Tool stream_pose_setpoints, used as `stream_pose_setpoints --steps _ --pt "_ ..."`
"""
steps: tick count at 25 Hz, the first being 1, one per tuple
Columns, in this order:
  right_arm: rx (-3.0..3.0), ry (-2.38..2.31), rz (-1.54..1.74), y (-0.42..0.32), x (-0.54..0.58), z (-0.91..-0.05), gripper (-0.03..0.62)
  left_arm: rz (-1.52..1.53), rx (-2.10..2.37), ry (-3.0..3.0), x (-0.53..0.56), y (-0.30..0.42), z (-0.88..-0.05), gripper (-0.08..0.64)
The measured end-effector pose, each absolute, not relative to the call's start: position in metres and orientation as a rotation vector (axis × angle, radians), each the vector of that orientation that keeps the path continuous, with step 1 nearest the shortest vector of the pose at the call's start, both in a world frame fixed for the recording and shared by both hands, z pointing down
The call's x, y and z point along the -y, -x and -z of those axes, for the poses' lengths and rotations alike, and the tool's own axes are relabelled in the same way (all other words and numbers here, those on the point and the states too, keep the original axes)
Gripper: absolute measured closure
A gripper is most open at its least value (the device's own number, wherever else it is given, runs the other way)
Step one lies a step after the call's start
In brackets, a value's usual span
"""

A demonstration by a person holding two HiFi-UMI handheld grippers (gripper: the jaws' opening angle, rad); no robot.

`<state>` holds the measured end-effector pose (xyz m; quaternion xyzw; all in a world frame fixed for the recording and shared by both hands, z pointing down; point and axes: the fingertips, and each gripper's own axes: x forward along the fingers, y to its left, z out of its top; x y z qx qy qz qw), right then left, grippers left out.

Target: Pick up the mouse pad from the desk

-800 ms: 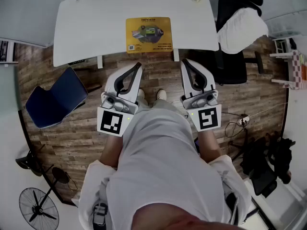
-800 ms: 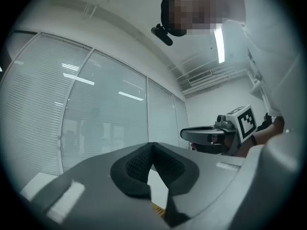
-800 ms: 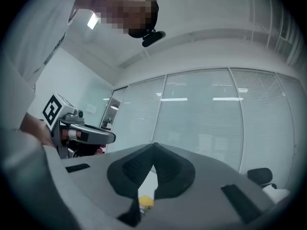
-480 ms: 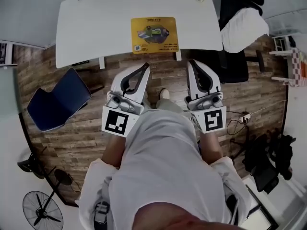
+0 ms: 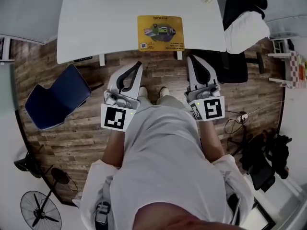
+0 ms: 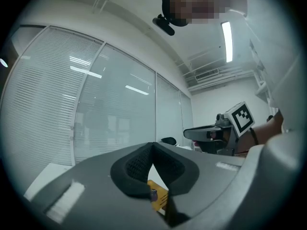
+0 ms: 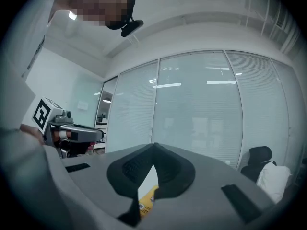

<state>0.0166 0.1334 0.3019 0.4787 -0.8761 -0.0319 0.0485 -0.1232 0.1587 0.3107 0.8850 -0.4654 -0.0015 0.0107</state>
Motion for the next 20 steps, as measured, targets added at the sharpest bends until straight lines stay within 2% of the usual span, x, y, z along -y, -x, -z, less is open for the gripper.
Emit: stream_pose_setpoints --steps 14,16,17,19,20 --pt "2.62 -1.512 0.232 -0.003 -0.149 -0.3 0.589 0.039 1.556 -2.787 -0.16 0.138 -0.296 0.563" --pt "2.623 -1.544 0.22 -0.007 -0.149 -0.299 0.558 0.018 1.557 -2.794 -0.16 0.139 -0.295 0.551" --pt "2.62 -1.562 0.21 -0.009 -0.148 -0.299 0.537 0.006 1.547 -2.802 -0.16 0.139 -0.297 0.518" --pt "2.606 -1.592 0.196 -0.013 -0.147 -0.299 0.434 -0.005 1.519 -2.824 -0.159 0.137 -0.299 0.417" --pt "2.596 -1.601 0.196 -0.014 -0.147 -0.3 0.387 0.001 1.506 -2.834 -0.158 0.136 -0.3 0.311"
